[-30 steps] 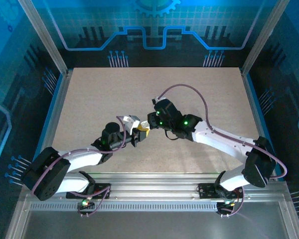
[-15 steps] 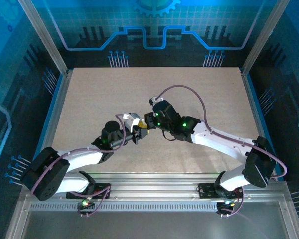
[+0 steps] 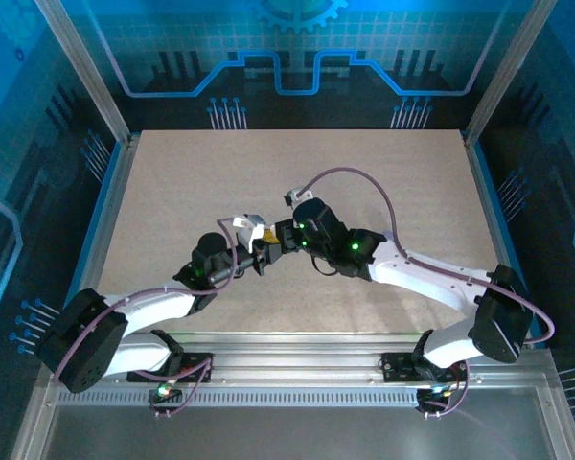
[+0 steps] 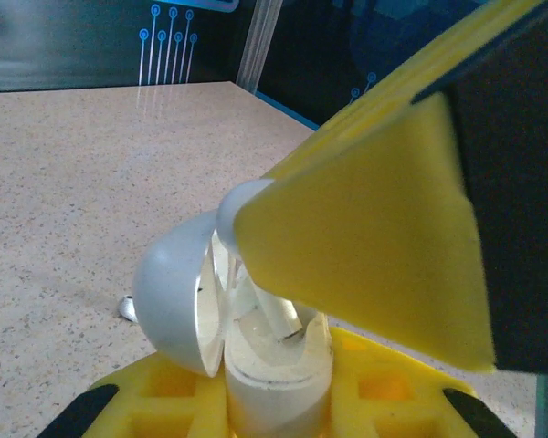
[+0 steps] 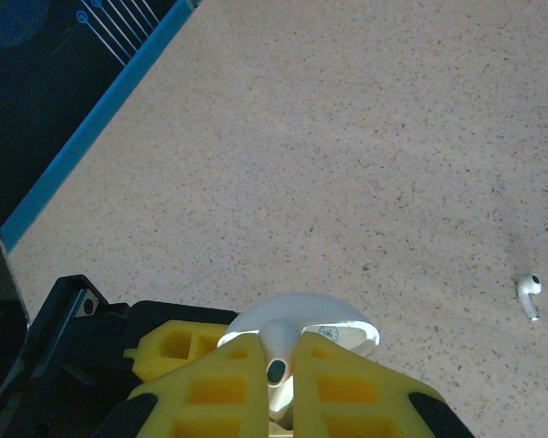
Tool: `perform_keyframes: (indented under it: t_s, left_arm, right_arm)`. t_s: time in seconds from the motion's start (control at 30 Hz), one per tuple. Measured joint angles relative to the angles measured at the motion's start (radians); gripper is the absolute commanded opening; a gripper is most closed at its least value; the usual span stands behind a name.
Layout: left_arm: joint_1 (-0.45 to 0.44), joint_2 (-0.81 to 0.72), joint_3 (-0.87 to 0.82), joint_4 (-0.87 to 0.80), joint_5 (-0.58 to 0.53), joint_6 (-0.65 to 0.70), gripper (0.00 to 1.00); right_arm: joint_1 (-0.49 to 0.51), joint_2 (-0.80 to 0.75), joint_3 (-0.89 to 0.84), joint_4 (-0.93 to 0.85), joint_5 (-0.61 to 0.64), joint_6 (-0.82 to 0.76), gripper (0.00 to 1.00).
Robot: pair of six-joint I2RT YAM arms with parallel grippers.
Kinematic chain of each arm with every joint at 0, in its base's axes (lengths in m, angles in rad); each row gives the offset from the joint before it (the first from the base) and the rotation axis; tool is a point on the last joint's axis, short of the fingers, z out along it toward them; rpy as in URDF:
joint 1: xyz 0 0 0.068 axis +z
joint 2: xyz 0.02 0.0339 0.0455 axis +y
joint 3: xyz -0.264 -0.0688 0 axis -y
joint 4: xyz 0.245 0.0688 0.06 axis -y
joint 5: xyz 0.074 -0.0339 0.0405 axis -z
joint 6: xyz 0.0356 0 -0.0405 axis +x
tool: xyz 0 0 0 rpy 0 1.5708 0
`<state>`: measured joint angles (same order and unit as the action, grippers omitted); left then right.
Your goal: Insert the wireless bluetooth earbuds into the charging case
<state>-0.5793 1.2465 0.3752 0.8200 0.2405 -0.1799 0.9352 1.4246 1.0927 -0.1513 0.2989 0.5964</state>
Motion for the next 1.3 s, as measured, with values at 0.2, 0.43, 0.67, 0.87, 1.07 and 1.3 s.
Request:
perform_keyframes:
  t_s: [0.2, 0.43, 0.67, 0.87, 1.07, 1.3]
  left_arm:
    - [-0.001, -0.005, 0.011, -0.002, -0.001, -0.006, 0.18]
    - [-0.006, -0.014, 0.024, -0.021, -0.008, -0.013, 0.18]
    - [-0.007, -0.023, 0.030, -0.038, -0.008, -0.013, 0.18]
    - [-0.008, -0.031, 0.035, -0.066, -0.008, -0.004, 0.18]
    - [-0.007, -0.048, 0.042, -0.082, -0.010, 0.014, 0.18]
    - [-0.007, -0.051, 0.043, -0.095, -0.013, 0.030, 0.17]
  right_arm:
    - [0.015, -0.009, -0.015, 0.033, 0.024, -0.019, 0.10]
    - [0.044, -0.024, -0.022, 0.040, 0.087, -0.056, 0.10]
    - [0.057, -0.036, -0.029, 0.040, 0.113, -0.082, 0.11]
    - [0.068, -0.040, -0.033, 0.036, 0.136, -0.091, 0.11]
    - [0.068, -0.058, -0.033, 0.029, 0.156, -0.107, 0.11]
    - [0.073, -0.058, -0.033, 0.025, 0.165, -0.109, 0.11]
